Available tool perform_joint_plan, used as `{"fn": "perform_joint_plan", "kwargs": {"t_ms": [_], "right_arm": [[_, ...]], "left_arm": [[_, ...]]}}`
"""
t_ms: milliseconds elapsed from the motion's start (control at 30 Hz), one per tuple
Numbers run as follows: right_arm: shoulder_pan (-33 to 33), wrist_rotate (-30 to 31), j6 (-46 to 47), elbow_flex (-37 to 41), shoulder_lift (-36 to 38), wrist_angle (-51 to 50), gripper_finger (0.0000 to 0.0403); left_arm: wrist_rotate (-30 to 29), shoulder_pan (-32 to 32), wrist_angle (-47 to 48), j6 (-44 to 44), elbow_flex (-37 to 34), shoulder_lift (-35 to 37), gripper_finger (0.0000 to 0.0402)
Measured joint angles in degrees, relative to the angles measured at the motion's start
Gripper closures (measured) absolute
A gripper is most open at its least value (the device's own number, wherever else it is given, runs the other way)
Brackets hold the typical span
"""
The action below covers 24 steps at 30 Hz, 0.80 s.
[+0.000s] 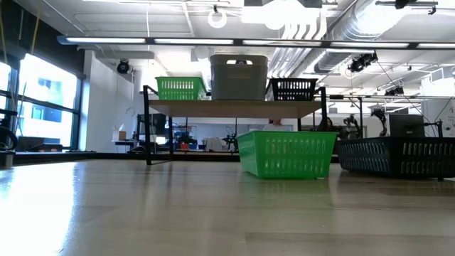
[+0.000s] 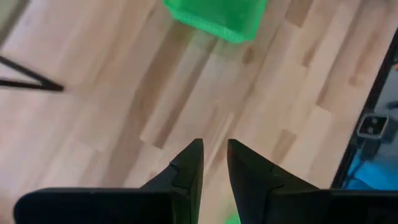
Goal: Stack baskets on shelf by color
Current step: Stack the bottom black bin on the black bin on the shelf
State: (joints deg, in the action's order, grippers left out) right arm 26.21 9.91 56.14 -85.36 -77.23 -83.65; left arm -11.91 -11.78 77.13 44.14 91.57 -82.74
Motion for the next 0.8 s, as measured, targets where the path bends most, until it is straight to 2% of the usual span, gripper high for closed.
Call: {"fn": "perform_joint_plan", "kwargs": {"t_ms": [167, 300, 567, 800], "right_arm": [[1.8, -1.0, 2.1, 0.0, 0.0, -2.5, 0.0276], [3.4, 0.1, -2.5, 0.0, -0.7, -3.8, 0.0250], [4.4, 3.5, -11.9, 0.0, -6.0, -4.0, 0.0245], [4.3, 3.6, -20.1, 0.0, -9.4, -2.5, 0.0245]], "left_arm": [[2.1, -3.2, 0.0, 2.5, 0.0, 0.2, 0.0339], [2.4, -6.3, 0.0, 2.7, 0.0, 0.2, 0.0339], [2.4, -10.6, -0.2, 2.4, 0.0, 0.1, 0.0339], [2.2, -12.0, -0.3, 2.2, 0.0, 0.1, 0.0339]]}}
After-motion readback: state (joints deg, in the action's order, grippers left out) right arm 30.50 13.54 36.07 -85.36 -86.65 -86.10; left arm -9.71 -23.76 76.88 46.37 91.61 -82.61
